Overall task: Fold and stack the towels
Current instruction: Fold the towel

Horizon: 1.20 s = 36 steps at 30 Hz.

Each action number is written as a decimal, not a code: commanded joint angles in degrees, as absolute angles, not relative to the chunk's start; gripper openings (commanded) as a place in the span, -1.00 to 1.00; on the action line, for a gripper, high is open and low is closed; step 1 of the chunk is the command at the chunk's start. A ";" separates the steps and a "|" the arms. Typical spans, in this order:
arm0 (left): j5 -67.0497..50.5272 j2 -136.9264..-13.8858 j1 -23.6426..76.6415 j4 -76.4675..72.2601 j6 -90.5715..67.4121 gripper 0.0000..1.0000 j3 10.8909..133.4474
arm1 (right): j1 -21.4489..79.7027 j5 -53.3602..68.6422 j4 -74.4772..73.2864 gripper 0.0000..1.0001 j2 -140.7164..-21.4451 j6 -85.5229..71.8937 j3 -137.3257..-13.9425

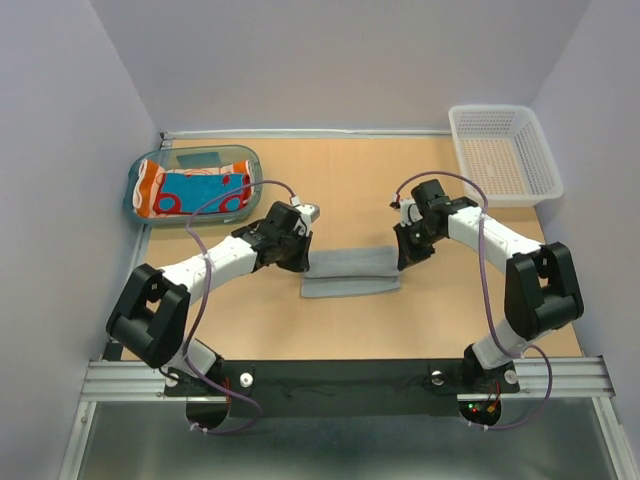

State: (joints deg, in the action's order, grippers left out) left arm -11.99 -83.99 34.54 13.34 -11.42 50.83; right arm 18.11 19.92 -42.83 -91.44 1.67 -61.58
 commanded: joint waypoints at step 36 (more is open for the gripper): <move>-6.59 -79.80 44.12 12.75 -32.51 -0.05 49.94 | 24.87 17.84 -23.13 -0.35 -81.39 -21.97 -47.91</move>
